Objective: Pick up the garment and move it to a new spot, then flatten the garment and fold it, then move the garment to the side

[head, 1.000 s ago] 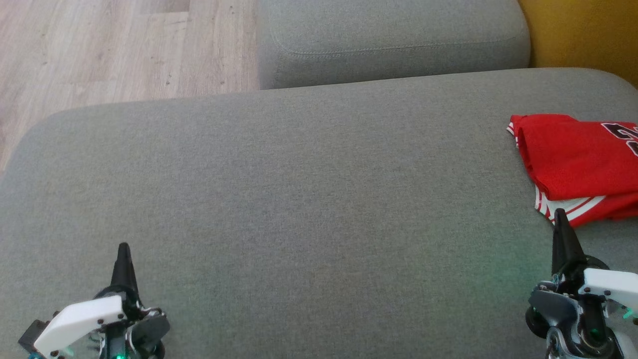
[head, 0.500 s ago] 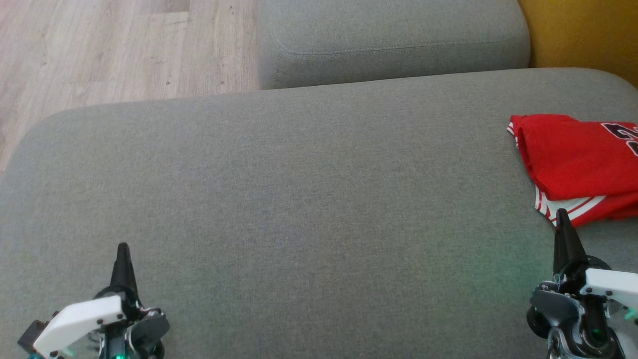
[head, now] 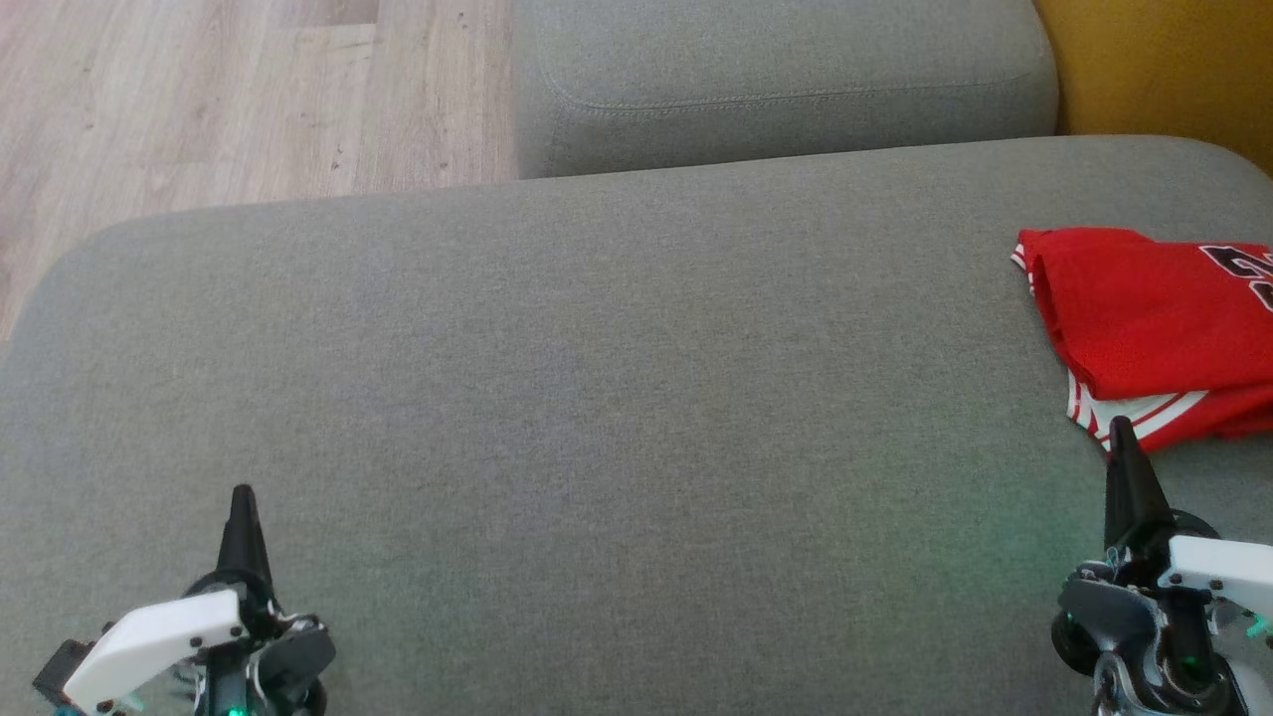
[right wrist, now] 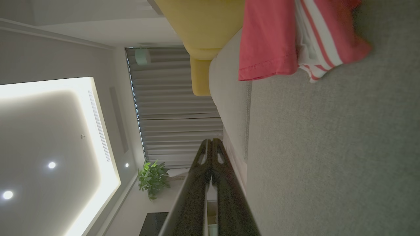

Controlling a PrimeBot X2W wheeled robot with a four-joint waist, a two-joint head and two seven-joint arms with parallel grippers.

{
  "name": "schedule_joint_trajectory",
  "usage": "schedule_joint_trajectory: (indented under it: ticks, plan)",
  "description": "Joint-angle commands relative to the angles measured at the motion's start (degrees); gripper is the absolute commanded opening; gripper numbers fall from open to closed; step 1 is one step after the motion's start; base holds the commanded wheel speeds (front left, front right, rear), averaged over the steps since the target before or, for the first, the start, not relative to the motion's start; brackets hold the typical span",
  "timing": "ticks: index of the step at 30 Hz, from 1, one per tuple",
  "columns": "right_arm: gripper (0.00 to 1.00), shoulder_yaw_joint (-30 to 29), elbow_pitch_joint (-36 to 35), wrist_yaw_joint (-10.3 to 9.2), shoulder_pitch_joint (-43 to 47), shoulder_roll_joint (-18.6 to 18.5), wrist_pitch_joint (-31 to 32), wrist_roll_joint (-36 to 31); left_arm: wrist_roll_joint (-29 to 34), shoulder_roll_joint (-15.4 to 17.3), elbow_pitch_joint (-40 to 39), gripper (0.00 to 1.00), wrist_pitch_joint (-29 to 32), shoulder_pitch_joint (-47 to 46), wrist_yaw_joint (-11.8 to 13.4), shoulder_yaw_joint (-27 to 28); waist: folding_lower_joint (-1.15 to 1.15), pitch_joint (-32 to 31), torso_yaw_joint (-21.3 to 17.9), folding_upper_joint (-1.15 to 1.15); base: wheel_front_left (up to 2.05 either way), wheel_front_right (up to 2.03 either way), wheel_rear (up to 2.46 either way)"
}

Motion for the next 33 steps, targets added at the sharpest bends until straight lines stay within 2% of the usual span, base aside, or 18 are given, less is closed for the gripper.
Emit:
schedule_joint_trajectory:
  ticks: [1, 33]
  plan:
    - [0.0, 0.98, -1.79, -0.04, -3.04, -0.43, 0.27, -0.27, 0.31, 0.44, -1.62, 0.0, 0.25, -2.81, -0.4, 1.99, 0.0, 0.0, 0.0, 0.0, 0.0, 0.0, 0.0]
    - [0.0, 0.49, -1.75, -0.04, -3.08, -0.08, 0.67, -0.69, 0.75, 0.06, -1.6, 0.0, 0.67, -2.86, -0.4, 2.52, 0.0, 0.0, 0.0, 0.0, 0.0, 0.0, 0.0]
